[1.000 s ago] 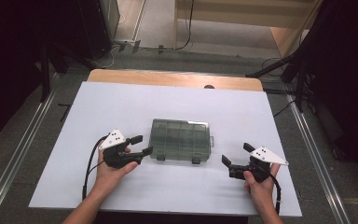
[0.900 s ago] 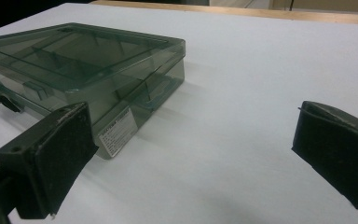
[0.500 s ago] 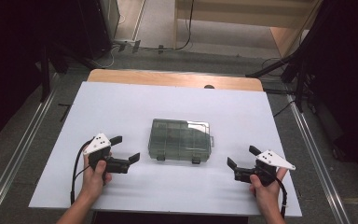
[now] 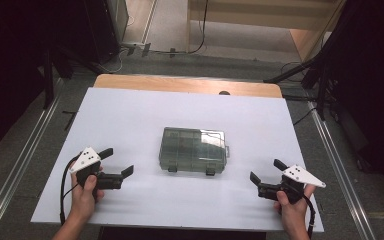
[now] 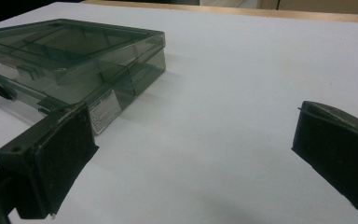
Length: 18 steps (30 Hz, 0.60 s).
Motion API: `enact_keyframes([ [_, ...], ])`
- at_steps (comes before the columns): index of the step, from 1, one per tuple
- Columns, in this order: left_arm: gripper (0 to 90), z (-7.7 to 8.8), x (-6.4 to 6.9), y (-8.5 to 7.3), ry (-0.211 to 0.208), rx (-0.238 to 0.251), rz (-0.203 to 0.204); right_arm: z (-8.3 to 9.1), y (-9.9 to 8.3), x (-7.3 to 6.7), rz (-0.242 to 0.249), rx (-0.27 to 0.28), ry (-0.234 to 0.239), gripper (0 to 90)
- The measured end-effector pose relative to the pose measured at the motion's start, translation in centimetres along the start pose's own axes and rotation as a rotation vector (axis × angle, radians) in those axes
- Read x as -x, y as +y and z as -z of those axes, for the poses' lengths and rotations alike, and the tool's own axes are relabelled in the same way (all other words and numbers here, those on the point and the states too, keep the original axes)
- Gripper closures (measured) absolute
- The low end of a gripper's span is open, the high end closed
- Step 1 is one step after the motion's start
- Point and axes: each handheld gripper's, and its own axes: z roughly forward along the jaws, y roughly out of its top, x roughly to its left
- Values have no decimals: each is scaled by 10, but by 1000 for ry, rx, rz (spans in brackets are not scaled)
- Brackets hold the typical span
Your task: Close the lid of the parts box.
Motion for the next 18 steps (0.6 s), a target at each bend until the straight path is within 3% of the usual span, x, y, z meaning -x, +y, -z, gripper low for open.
enact_keyframes([
  [18, 0, 31, -18, -12, 51, -8, 19, 13, -4, 7, -3, 3, -30, 0],
])
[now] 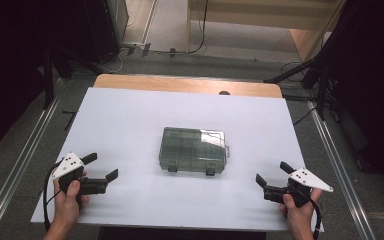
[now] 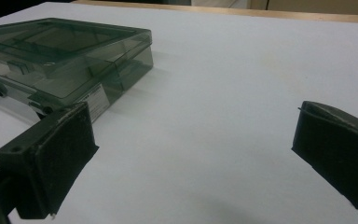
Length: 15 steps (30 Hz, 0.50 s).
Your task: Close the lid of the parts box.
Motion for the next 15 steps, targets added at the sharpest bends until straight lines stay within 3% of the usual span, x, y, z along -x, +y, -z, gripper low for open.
enact_keyframes([
  [15, 0, 11, -5, -6, 13, 5, 5, 15, -4, 5, -16, 19, -5, 0],
])
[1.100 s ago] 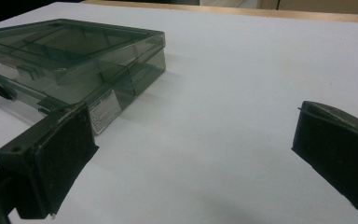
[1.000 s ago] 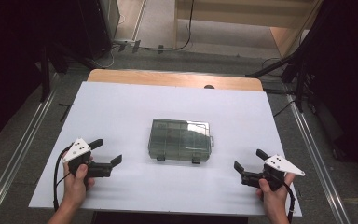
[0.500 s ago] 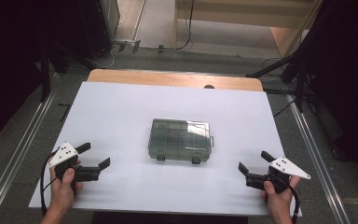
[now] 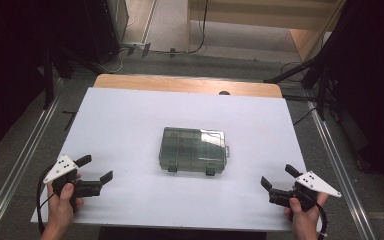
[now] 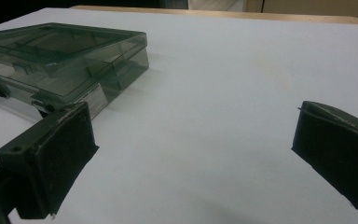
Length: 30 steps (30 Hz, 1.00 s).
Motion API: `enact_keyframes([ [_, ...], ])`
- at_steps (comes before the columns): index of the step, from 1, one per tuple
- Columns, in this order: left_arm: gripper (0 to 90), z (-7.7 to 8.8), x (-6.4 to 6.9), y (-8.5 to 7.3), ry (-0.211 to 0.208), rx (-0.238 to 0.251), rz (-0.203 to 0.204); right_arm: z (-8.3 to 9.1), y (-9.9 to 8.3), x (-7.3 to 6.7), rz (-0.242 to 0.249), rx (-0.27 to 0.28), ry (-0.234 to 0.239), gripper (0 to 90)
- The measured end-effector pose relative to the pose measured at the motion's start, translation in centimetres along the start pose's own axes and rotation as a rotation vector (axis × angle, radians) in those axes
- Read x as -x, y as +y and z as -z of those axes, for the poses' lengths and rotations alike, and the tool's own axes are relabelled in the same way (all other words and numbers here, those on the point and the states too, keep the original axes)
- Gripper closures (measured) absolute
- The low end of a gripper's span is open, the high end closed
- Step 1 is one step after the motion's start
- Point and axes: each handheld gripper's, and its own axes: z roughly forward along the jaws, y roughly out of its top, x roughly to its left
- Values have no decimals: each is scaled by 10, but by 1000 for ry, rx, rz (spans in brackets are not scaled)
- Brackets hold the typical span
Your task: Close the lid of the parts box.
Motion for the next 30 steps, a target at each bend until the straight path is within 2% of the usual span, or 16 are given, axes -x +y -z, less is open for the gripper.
enact_keyframes([
  [5, 0, 0, 1, 0, 5, 10, 9, 2, -1, 1, -1, 4, -6, 0],
  [9, 0, -2, 1, 3, 19, 12, -8, 0, -2, 1, 3, 2, -4, 0],
  [11, 0, -3, 1, 2, 14, 14, 5, -1, -3, 0, -1, 0, -4, 0],
  [17, 0, -5, 5, 2, 8, 8, -6, -1, -2, -2, 6, 5, -10, 3],
  [30, 0, -7, 5, 2, 11, 2, -2, -3, -3, -2, 1, 2, -14, 4],
])
